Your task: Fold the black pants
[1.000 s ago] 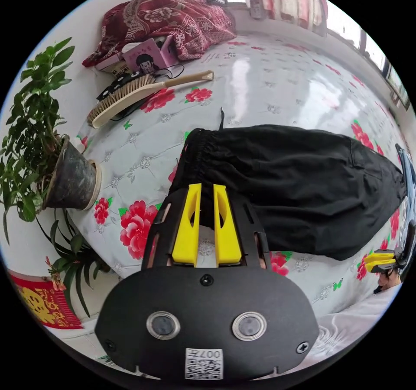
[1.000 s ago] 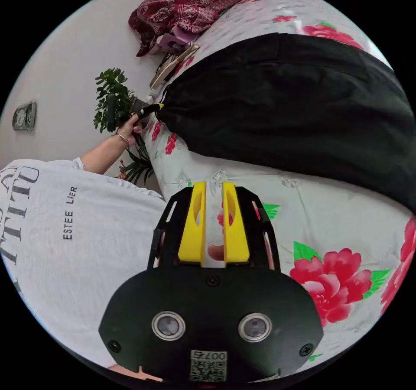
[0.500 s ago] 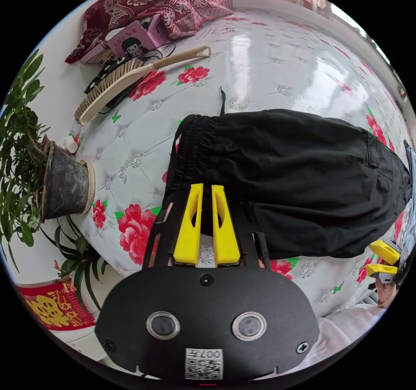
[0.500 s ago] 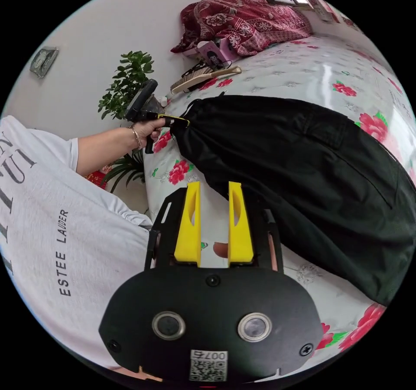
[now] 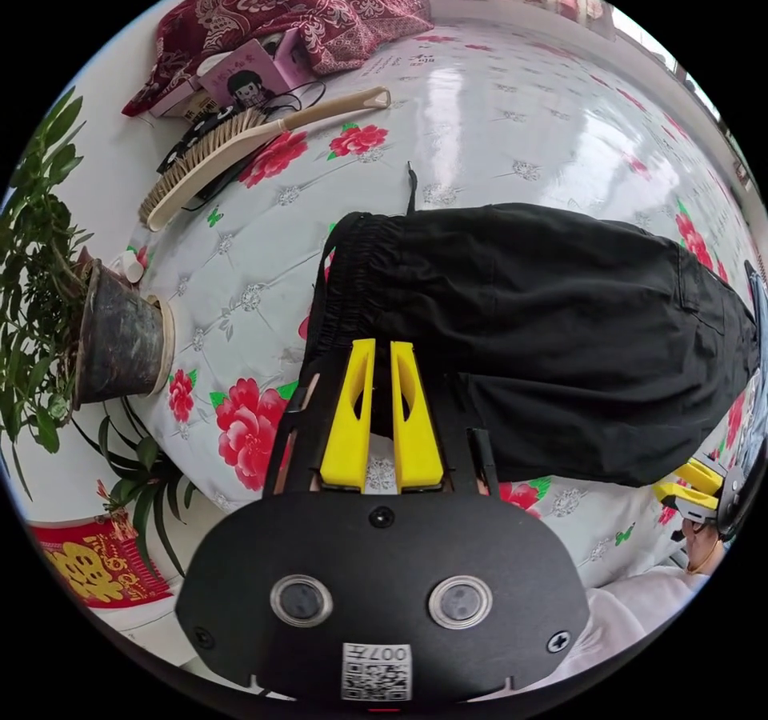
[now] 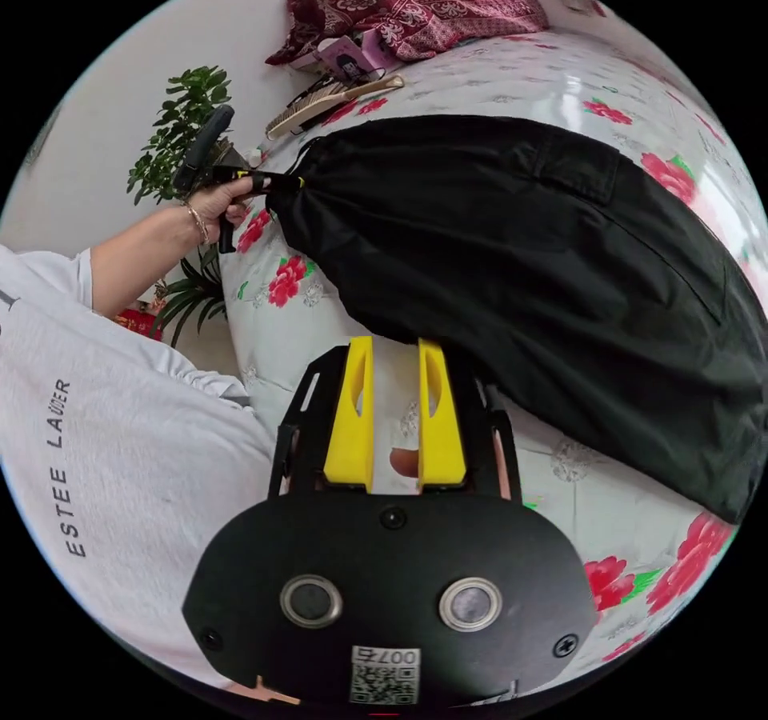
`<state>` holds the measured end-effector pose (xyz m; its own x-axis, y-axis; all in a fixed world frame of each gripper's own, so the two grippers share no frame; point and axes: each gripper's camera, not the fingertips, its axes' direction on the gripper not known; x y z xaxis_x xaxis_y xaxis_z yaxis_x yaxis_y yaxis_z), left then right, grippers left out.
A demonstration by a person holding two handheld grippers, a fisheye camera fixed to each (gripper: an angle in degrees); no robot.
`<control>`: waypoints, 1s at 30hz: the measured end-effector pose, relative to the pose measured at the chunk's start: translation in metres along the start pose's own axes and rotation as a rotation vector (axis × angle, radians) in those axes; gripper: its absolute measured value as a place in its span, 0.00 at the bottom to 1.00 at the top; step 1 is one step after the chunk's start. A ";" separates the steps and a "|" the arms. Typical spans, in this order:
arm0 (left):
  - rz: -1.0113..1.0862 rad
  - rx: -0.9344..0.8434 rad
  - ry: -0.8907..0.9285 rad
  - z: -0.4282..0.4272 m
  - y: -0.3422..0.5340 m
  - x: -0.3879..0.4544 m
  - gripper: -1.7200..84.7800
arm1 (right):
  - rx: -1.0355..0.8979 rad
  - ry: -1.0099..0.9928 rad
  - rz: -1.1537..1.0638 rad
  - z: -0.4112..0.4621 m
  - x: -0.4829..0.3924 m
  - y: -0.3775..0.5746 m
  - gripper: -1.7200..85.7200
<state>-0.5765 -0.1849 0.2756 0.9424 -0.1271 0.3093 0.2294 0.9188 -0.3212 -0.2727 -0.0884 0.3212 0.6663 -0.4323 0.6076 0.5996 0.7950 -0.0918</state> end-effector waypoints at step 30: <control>0.000 0.008 -0.006 0.007 0.000 0.005 0.05 | -0.108 0.001 -0.194 -0.032 -0.024 -0.008 0.03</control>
<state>-0.5735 -0.1833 0.2837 0.9409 -0.1254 0.3146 0.2278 0.9217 -0.3139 -0.2793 -0.0982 0.2817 0.5342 -0.5732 0.6214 0.7604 0.6469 -0.0571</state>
